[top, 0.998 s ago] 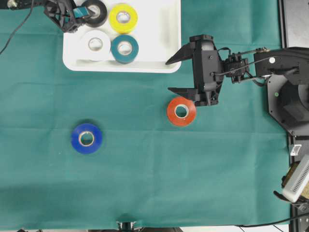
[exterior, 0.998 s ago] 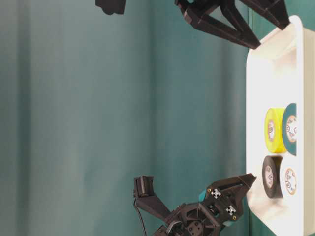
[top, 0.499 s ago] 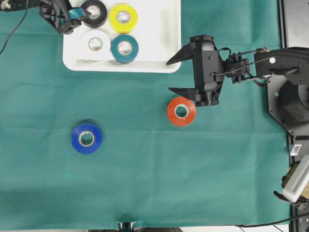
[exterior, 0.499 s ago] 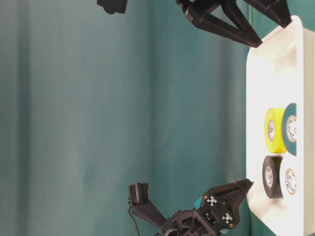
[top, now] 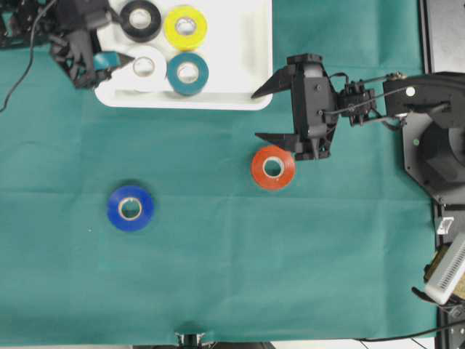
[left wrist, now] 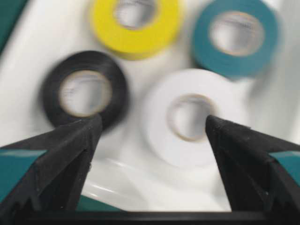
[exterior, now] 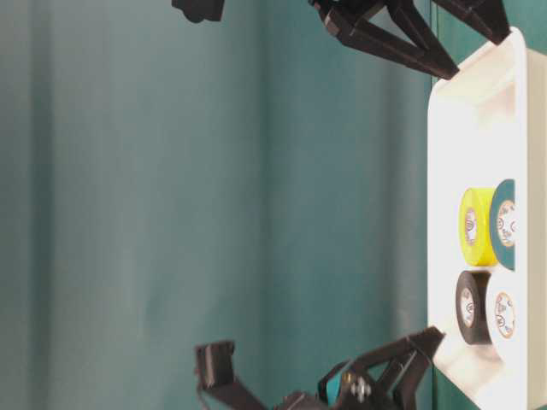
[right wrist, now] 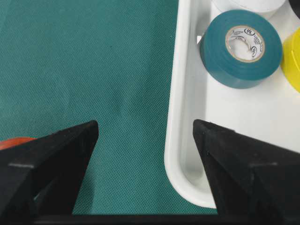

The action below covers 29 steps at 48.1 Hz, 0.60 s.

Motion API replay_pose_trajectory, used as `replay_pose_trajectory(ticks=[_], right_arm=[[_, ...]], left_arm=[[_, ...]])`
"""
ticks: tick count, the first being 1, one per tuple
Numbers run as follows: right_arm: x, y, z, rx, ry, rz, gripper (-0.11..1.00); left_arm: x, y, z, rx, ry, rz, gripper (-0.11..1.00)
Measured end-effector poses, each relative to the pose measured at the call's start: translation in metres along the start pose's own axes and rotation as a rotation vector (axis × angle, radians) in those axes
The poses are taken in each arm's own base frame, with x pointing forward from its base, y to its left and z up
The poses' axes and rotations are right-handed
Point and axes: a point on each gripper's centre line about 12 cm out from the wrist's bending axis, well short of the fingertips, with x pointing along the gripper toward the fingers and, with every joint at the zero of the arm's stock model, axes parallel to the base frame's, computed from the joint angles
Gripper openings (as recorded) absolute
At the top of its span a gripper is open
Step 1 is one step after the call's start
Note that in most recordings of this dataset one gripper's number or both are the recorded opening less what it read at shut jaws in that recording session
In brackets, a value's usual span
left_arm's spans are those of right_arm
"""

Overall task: Put the tape alternately from left to right into the white case.
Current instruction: 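Release the black tape in the tray and retract the left gripper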

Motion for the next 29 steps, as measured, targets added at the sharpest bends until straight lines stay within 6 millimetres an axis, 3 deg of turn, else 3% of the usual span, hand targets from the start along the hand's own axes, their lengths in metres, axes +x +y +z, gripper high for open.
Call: replay_pose_trajectory(ticks=[17, 29], right_arm=[[0.0, 0.0, 0.0, 0.0, 0.0, 0.0, 0.88], [0.0, 0.0, 0.0, 0.0, 0.0, 0.0, 0.88]], left_arm=[[-0.022, -0.055, -0.01, 0.113, -0.022, -0.132, 0.99], [-0.028, -0.078, -0.022, 0.163, -0.006, -0.192, 0.99]])
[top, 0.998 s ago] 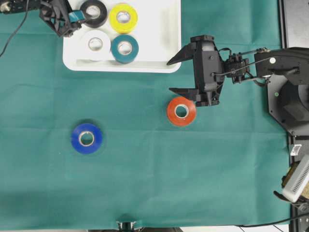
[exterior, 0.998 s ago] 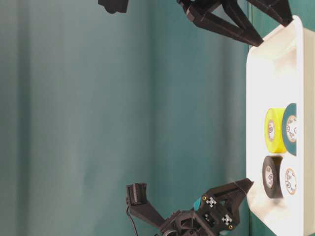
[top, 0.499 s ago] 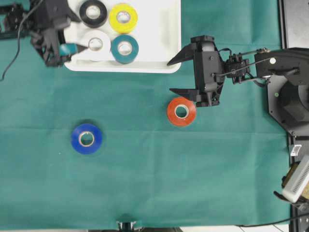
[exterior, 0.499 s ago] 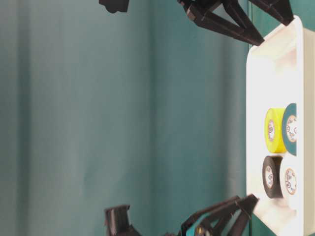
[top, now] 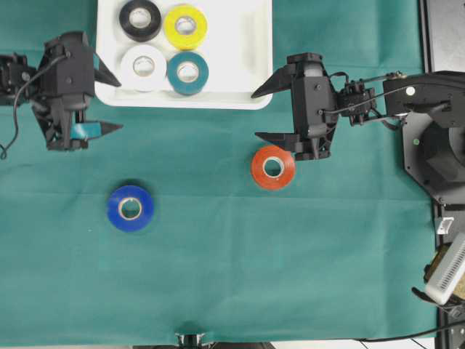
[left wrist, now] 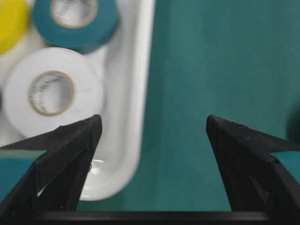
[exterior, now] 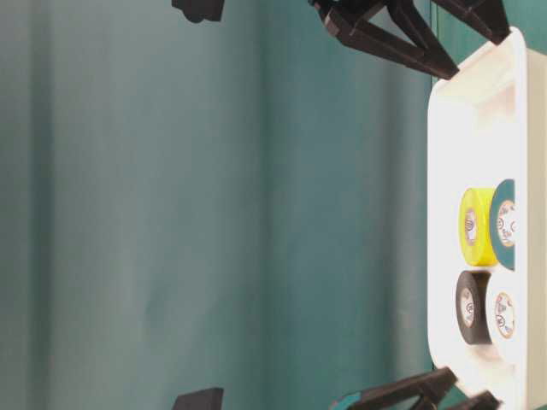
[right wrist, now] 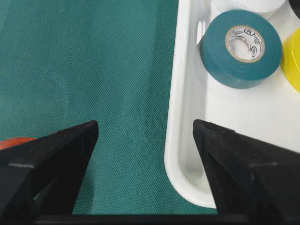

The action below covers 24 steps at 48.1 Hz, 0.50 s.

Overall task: Put the tape alternately from left to right into the white case.
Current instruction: 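Release the black tape in the tray and retract the left gripper, then lower the right gripper onto the orange tape and close on it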

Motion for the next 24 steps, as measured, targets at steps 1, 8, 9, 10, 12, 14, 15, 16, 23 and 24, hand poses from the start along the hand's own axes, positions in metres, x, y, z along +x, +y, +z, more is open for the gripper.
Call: replay_pose_trajectory(ticks=[1, 8, 9, 10, 12, 14, 15, 16, 23, 24], right_arm=[[0.0, 0.0, -0.001, -0.001, 0.003, 0.0, 0.88], [0.0, 0.0, -0.001, -0.001, 0.003, 0.0, 0.88], [0.0, 0.0, -0.001, -0.001, 0.003, 0.0, 0.88], [0.0, 0.0, 0.0, 0.0, 0.0, 0.0, 0.88], [0.0, 0.0, -0.001, -0.003, 0.003, 0.0, 0.88], [0.0, 0.0, 0.0, 0.0, 0.002, 0.0, 0.88], [0.0, 0.0, 0.0, 0.0, 0.0, 0.0, 0.88], [0.0, 0.0, 0.0, 0.0, 0.002, 0.0, 0.88], [0.0, 0.0, 0.0, 0.0, 0.002, 0.0, 0.88], [0.0, 0.0, 0.0, 0.0, 0.0, 0.0, 0.88]], left_arm=[[0.0, -0.001, -0.001, 0.003, 0.001, -0.003, 0.99], [0.0, -0.011, -0.004, 0.023, 0.008, -0.028, 0.99], [0.0, -0.012, -0.004, 0.023, 0.008, -0.029, 0.99], [0.0, -0.012, -0.005, 0.018, 0.01, -0.029, 0.99], [0.0, -0.012, -0.005, 0.015, 0.01, -0.03, 0.99], [0.0, -0.012, -0.005, 0.006, 0.01, -0.029, 0.99], [0.0, -0.012, -0.005, 0.004, 0.011, -0.03, 0.99], [0.0, -0.012, -0.005, -0.001, 0.01, -0.03, 0.99], [0.0, -0.012, -0.005, -0.004, 0.012, -0.03, 0.99], [0.0, -0.012, -0.005, -0.004, 0.01, -0.03, 0.99]])
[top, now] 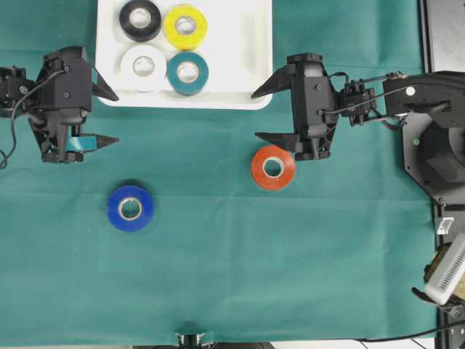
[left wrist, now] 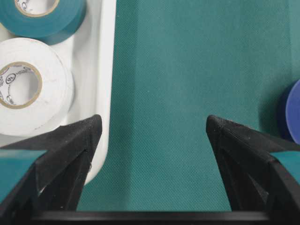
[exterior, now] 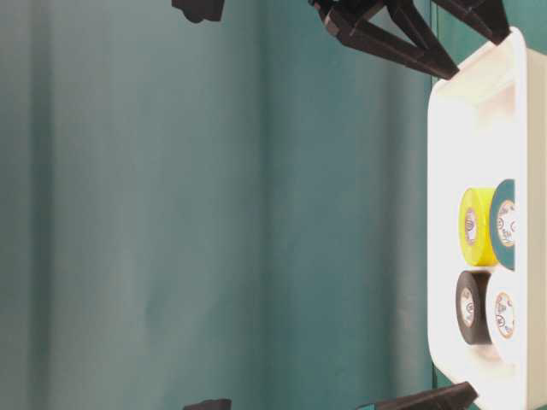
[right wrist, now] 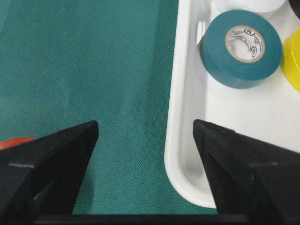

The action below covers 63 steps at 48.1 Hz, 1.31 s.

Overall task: Put the tape alternately from left to right into the white case.
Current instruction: 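Lower the right gripper onto the orange tape and close on it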

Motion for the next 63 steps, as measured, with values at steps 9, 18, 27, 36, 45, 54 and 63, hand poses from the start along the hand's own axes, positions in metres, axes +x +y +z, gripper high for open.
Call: replay_pose_trajectory(ticks=[9, 18, 27, 36, 45, 54, 63], right_arm=[[0.0, 0.0, 0.0, 0.0, 0.0, 0.0, 0.88], [0.0, 0.005, -0.003, -0.008, 0.008, 0.014, 0.88], [0.0, 0.017, -0.009, -0.022, 0.023, 0.044, 0.88], [-0.002, 0.03, -0.016, -0.047, 0.039, 0.08, 0.88], [-0.002, 0.033, -0.021, -0.052, 0.051, 0.088, 0.88], [-0.003, 0.033, -0.023, -0.025, 0.057, 0.088, 0.88], [-0.004, 0.032, -0.033, 0.01, 0.102, 0.076, 0.87]], left_arm=[[0.0, 0.0, -0.001, -0.002, 0.003, 0.0, 0.99], [0.0, 0.0, 0.0, -0.002, 0.0, 0.0, 0.99], [0.0, 0.0, -0.001, -0.002, 0.003, 0.0, 0.99], [0.0, 0.0, 0.0, -0.002, 0.0, 0.0, 0.99], [0.0, 0.0, 0.0, -0.002, 0.0, 0.0, 0.99], [0.0, 0.0, -0.001, -0.002, 0.002, 0.0, 0.99], [0.0, 0.0, 0.0, -0.002, 0.0, 0.0, 0.99]])
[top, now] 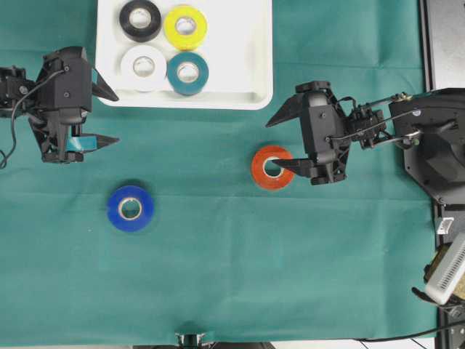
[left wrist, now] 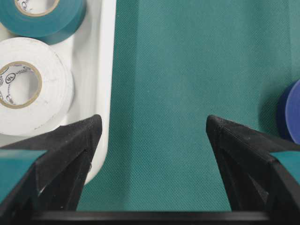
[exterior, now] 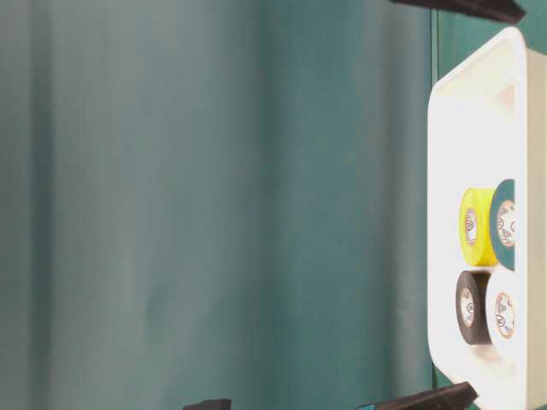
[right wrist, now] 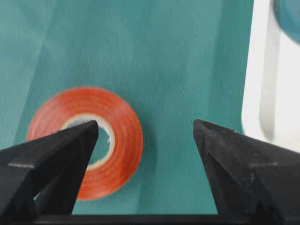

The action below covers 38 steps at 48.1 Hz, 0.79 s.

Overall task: Put the tape alternately from left to right into the white case.
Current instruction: 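Lower the right gripper onto the orange tape and close on it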

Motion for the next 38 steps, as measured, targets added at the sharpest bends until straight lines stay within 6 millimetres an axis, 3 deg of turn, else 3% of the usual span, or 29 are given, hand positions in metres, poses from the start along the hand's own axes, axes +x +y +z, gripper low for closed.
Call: replay_pose_trajectory(ticks=[12, 26, 38], right_arm=[[0.009, -0.001, -0.011, 0.024, 0.057, -0.003, 0.87], [0.031, -0.002, -0.011, 0.025, 0.109, -0.004, 0.87], [0.039, -0.004, -0.013, 0.026, 0.164, -0.023, 0.87]], left_arm=[[0.0, 0.0, 0.0, 0.0, 0.0, 0.0, 0.99], [0.0, 0.0, 0.0, -0.002, 0.0, 0.0, 0.99], [0.0, 0.0, 0.0, -0.002, 0.0, 0.0, 0.99]])
